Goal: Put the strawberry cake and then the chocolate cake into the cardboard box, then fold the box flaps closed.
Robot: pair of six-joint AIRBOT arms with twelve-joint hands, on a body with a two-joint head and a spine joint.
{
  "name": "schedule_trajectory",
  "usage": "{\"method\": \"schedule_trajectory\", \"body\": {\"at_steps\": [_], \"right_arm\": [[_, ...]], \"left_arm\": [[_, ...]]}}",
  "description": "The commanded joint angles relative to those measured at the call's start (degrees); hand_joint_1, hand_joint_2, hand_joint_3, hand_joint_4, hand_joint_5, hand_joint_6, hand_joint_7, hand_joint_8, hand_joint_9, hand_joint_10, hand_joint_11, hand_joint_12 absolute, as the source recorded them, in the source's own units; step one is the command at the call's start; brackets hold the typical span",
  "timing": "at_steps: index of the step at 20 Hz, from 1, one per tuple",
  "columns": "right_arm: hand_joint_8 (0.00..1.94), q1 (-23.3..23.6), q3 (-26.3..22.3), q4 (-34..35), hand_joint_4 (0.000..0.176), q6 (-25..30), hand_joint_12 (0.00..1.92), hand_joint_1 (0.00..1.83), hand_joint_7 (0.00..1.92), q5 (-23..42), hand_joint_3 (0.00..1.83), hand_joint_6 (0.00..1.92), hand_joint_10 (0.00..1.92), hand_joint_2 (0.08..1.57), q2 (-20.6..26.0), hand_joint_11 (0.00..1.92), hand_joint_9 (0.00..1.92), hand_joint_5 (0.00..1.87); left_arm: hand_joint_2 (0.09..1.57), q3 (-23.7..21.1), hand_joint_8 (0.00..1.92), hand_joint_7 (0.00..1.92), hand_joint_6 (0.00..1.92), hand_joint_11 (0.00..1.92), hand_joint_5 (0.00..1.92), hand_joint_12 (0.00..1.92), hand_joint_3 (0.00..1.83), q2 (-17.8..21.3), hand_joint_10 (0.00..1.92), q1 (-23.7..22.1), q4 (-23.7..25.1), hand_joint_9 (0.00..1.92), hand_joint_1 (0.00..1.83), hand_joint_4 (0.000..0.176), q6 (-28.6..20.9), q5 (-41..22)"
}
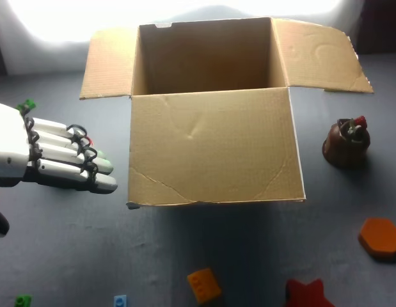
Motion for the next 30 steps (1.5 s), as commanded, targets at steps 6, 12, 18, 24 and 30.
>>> {"method": "schedule_trajectory", "body": {"at_steps": [6,12,18,24,30], "right_arm": [[0.01,0.76,0.1,-1.66,0.0,-0.71,0.0,1.28,0.07,4.77,0.0,0.0,0.01,0.98,0.77,0.0,0.03,0.0],[0.01,0.78,0.11,-1.66,0.0,-0.92,0.0,1.26,0.09,5.18,0.01,0.01,0.01,1.03,0.77,0.0,0.03,0.02],[0.01,0.79,0.12,-1.66,0.0,-1.2,0.0,1.26,0.1,5.44,0.01,0.01,0.01,1.02,0.77,0.0,0.05,0.03],[0.0,0.85,0.12,-1.66,0.0,-1.21,0.0,1.27,0.09,5.43,0.01,0.01,0.01,1.01,0.77,0.0,0.05,0.04],[0.0,0.85,0.13,-1.66,0.0,-1.69,0.0,1.23,0.07,5.6,0.02,0.0,0.01,1.04,0.77,0.0,0.04,0.02]], "left_arm": [[1.03,4.49,0.0,0.06,0.0,0.0,0.06,0.53,0.0,-2.54,0.0,-0.76,-4.82,0.09,1.21,0.032,-0.08,2.67],[1.04,7.28,0.0,0.04,0.0,0.0,0.06,0.47,0.0,-5.39,0.0,-3.43,-3.62,0.07,1.18,0.033,-0.35,4.77],[1.04,14.08,0.0,0.04,0.01,0.0,0.06,0.49,0.0,-10.98,0.01,-3.19,-2.75,0.07,1.17,0.034,0.15,4.98],[1.04,20.82,0.0,0.04,0.0,0.0,0.04,0.5,0.0,-16.57,0.0,-2.86,-2.74,0.07,1.14,0.043,0.13,5.13],[1.04,27.19,0.0,0.06,0.0,0.0,0.05,0.58,0.0,-20.43,0.0,-0.53,-2.74,0.09,1.19,0.036,-0.06,5.15]]}}
